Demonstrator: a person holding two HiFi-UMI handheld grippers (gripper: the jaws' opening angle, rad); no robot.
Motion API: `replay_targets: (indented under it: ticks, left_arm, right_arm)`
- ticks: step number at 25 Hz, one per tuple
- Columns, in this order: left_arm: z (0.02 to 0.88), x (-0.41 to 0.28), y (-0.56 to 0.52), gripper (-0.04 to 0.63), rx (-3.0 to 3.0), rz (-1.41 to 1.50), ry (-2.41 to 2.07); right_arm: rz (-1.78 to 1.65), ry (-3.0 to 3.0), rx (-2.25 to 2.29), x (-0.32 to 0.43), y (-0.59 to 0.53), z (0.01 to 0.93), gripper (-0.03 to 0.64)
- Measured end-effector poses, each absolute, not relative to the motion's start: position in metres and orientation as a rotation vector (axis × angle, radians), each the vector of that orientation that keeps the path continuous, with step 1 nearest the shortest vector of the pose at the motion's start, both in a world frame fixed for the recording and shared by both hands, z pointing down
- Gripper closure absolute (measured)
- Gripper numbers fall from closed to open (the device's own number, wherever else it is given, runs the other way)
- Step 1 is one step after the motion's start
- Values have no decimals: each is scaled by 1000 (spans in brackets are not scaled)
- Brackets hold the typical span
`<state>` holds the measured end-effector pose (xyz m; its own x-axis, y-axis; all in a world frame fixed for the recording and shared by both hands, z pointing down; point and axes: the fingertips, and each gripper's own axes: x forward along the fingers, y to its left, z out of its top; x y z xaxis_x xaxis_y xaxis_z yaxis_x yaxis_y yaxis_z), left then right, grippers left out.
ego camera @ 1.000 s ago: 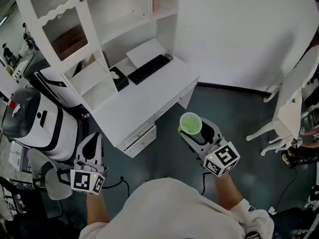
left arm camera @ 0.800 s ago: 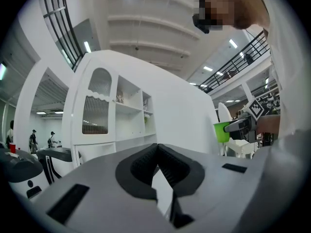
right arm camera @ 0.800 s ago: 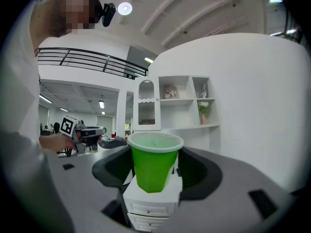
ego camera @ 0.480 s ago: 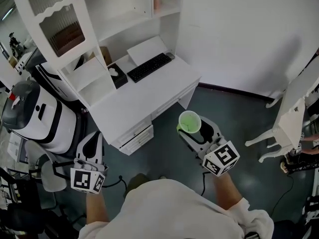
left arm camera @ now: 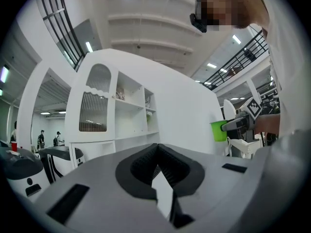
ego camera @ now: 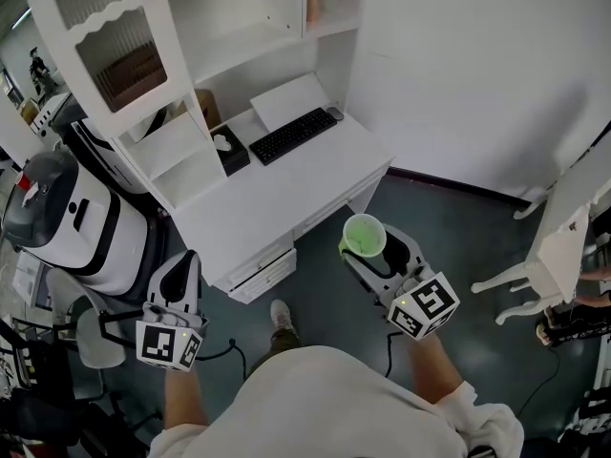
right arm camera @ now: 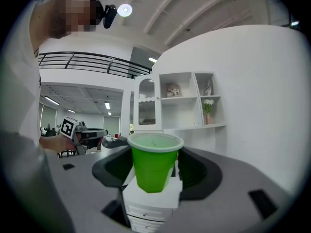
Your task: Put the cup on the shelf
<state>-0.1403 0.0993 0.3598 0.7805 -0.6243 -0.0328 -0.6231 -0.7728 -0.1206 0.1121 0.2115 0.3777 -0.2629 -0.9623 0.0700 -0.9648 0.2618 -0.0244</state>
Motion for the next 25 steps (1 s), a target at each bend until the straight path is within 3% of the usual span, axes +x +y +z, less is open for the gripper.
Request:
replay_targets:
  ticks: [25]
  left_arm:
    - [368, -87, -113, 594, -2910, 30, 842]
  right_arm:
    - [70, -2388, 1972, 148, 4, 368, 319]
